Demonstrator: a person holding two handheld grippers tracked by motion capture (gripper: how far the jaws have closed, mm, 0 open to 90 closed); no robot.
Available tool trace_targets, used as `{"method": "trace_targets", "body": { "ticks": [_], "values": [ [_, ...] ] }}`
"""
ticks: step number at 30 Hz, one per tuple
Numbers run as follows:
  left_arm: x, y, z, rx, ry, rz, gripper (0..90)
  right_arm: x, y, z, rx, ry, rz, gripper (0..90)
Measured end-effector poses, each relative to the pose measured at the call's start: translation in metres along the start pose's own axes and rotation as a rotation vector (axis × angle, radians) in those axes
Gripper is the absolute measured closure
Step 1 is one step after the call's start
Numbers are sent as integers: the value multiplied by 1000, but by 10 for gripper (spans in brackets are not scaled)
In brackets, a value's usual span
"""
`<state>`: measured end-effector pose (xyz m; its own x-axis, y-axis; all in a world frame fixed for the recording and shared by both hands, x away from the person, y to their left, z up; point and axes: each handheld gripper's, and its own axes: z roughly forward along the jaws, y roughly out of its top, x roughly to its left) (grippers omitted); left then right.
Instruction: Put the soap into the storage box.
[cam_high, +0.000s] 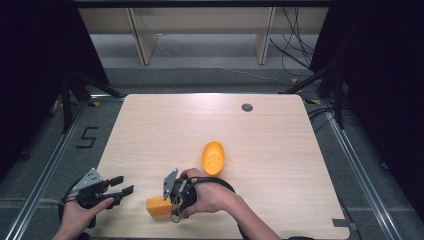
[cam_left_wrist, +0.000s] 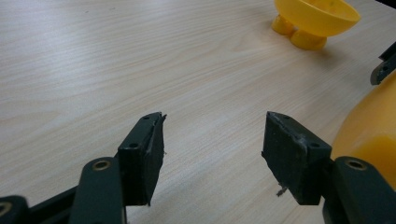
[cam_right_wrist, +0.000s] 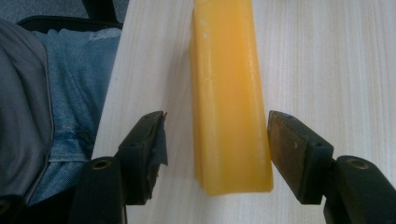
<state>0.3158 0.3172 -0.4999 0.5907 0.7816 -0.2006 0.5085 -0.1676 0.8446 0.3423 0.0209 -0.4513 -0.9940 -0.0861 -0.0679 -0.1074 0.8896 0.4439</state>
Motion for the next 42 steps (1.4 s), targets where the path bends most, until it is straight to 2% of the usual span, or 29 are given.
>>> {"method": "trace_targets", "body": {
  "ticks": [1, 2, 13, 16, 17, 18, 19, 22, 28, 30, 32, 34, 35, 37, 41, 42],
  "values": [
    [0, 0, 0, -2, 1, 0, 380, -1, 1, 1, -4, -4, -20, 385],
    [0, 0, 0, 1, 0, 0, 380, -1, 2, 3, -3, 11, -13, 386],
    [0, 0, -1, 1, -3, 5, 380, -4, 11, 13, 30, 31, -41, 419],
    [0, 0, -1, 2, -5, 5, 381, -6, 13, 17, 28, 44, -69, 445],
    [0, 0, -1, 2, -4, 4, 381, -6, 13, 17, 38, 36, -65, 458],
    [0, 0, 0, -2, -5, 2, 380, -3, 14, 16, 70, 42, -21, 470],
    [0, 0, 0, 0, -5, 3, 381, -3, 14, 17, 81, 43, -12, 481],
    [1, 0, -1, 1, -5, -1, 381, -4, 15, 17, 87, 38, -26, 512],
    [1, -1, -1, 1, -5, -2, 381, -6, 17, 23, 108, 47, -46, 517],
    [1, -1, -1, 1, -6, -3, 381, -5, 18, 24, 120, 44, -19, 546],
    [0, -1, 0, -4, -6, -13, 381, -6, 18, 25, 123, 34, -25, 593],
    [0, -1, 0, -4, -4, -18, 381, -7, 19, 25, 125, 35, -28, 601],
    [0, -1, 0, -4, -4, -18, 381, -7, 19, 24, 133, 39, -8, 609],
    [0, -1, -1, -4, -4, -18, 381, -6, 19, 24, 132, 40, -3, 613],
    [0, -1, -1, -4, -4, -18, 381, -6, 18, 24, 124, 32, -2, 615],
    [0, -1, -1, -4, -3, -18, 381, -7, 17, 24, 119, 32, -23, 615]
  ]
}}
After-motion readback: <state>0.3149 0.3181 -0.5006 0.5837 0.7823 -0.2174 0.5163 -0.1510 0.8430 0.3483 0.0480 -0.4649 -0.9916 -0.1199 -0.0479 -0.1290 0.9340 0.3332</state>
